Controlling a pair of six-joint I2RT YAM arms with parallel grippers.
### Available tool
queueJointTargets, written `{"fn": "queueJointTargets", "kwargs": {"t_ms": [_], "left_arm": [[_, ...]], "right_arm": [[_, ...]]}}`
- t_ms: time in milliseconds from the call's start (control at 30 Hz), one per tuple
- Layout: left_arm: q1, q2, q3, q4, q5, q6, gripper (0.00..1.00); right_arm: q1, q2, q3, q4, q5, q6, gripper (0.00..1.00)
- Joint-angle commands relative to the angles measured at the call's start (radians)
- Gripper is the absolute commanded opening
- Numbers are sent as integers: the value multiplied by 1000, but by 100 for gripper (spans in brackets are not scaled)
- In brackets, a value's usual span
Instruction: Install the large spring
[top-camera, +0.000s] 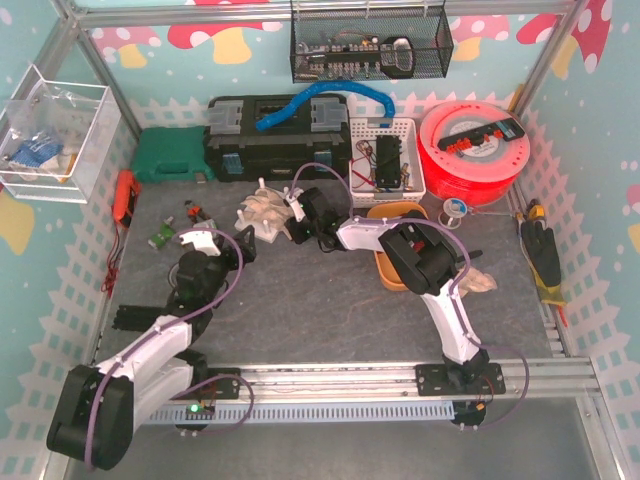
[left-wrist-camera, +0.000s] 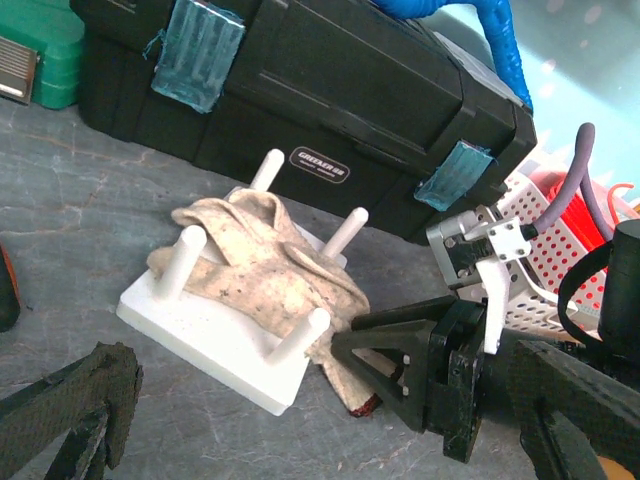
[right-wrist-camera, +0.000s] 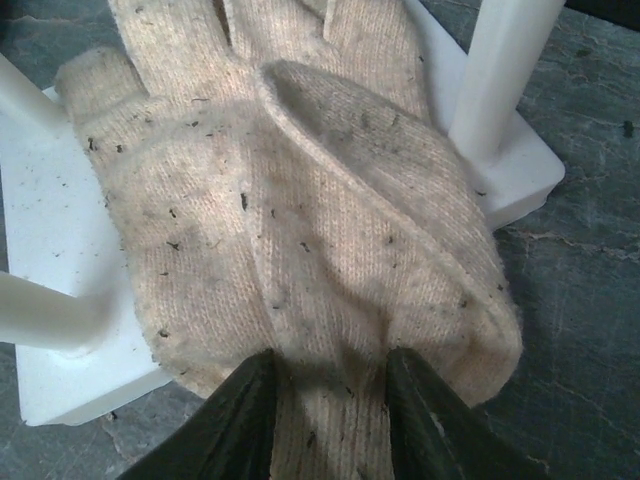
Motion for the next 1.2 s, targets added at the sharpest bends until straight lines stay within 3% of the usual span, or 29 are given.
{"fn": "queueJointTargets", "kwargs": {"t_ms": [0, 233, 367, 500, 567, 767, 967, 1167], "left_arm": [[3, -8, 2, 18, 14, 8, 99], [1, -4, 3, 21, 18, 7, 99], [1, -5, 2, 18, 17, 7, 99], [0, -6, 2, 24, 21, 4, 99], [0, -4, 4, 26, 26, 4, 99], [-2, 1, 6, 20, 15, 10, 99], [-8, 31, 31, 20, 90, 21, 99], [-15, 66, 51, 18, 115, -1, 99]], "right_arm": [[8, 34, 9, -13, 1, -8, 37], [8, 52, -1, -23, 20, -9, 43], [7, 28, -21, 0, 11, -34, 32], [8, -13, -12, 8, 4, -55, 6], [8, -40, -10, 12, -8, -58, 0], [7, -164, -56, 43, -3, -45, 0], [8, -327, -159, 43, -6, -12, 0], [5, -532, -310, 89, 76, 56, 0]]}}
